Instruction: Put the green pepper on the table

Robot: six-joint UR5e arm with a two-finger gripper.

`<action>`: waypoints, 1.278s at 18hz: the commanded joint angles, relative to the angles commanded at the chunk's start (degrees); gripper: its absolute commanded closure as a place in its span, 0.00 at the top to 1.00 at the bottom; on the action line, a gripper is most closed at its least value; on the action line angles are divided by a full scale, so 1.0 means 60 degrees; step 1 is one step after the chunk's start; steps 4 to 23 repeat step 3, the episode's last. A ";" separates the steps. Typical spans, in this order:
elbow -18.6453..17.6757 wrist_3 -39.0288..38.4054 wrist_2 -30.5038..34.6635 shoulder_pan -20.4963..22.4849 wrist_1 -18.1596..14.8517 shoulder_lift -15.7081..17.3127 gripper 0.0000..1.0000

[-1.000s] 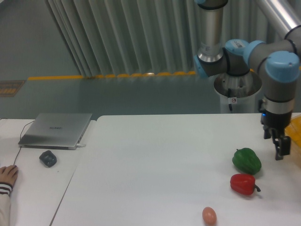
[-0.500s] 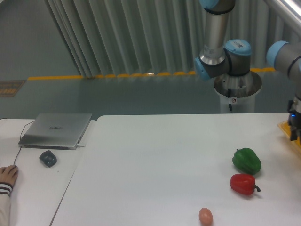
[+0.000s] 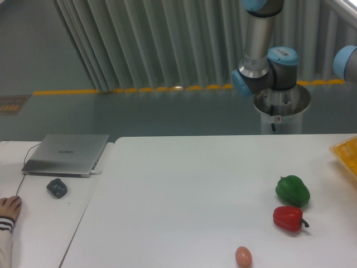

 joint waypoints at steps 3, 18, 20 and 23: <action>0.0000 0.0000 -0.0014 0.0000 0.0000 0.0000 1.00; 0.0000 0.0000 -0.0014 0.0000 0.0000 0.0000 1.00; 0.0000 0.0000 -0.0014 0.0000 0.0000 0.0000 1.00; 0.0000 0.0000 -0.0014 0.0000 0.0000 0.0000 1.00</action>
